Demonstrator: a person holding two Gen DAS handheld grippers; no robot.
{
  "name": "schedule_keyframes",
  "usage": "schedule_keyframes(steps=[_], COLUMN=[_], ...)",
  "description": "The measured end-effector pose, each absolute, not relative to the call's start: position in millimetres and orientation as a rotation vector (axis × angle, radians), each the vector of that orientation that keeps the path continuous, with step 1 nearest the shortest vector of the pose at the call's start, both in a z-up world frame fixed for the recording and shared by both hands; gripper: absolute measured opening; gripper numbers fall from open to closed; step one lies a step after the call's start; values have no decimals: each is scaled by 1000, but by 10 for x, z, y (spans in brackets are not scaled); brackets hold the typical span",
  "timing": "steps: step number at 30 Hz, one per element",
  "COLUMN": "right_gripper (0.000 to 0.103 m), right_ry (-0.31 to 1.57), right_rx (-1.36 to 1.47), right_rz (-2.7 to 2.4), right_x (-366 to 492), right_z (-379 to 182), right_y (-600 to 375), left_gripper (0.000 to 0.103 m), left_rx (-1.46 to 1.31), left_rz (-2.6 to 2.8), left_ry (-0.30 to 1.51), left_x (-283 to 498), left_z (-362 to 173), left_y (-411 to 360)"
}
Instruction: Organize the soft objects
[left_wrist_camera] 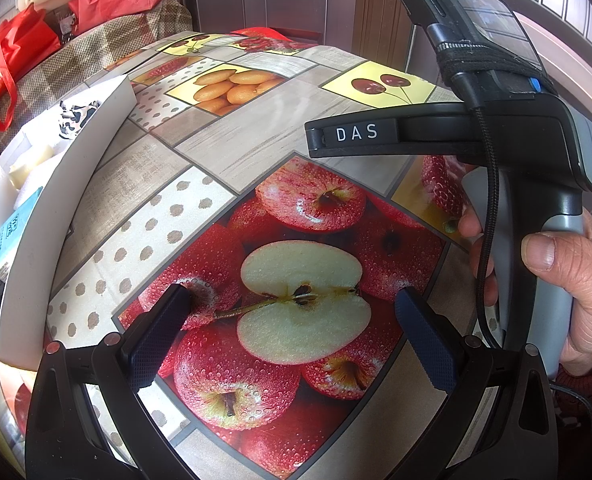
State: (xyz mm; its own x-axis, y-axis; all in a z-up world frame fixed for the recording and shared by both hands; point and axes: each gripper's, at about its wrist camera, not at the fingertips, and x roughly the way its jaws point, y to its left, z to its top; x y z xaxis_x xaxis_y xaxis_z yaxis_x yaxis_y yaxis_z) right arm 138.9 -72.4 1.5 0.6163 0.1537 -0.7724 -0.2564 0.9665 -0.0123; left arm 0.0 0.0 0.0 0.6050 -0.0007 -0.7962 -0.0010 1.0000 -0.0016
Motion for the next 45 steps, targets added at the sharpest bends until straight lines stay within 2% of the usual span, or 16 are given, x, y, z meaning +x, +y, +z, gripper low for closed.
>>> schedule_keyframes(steps=[45], right_gripper=[103], right_ry=[879], right_rx=[-124], right_rz=[227], right_x=[1388], right_z=[16], right_y=[-729], left_gripper=[102], left_rx=[1], left_rz=[2], left_ry=[921], left_x=[0], left_z=[0], left_y=[-5])
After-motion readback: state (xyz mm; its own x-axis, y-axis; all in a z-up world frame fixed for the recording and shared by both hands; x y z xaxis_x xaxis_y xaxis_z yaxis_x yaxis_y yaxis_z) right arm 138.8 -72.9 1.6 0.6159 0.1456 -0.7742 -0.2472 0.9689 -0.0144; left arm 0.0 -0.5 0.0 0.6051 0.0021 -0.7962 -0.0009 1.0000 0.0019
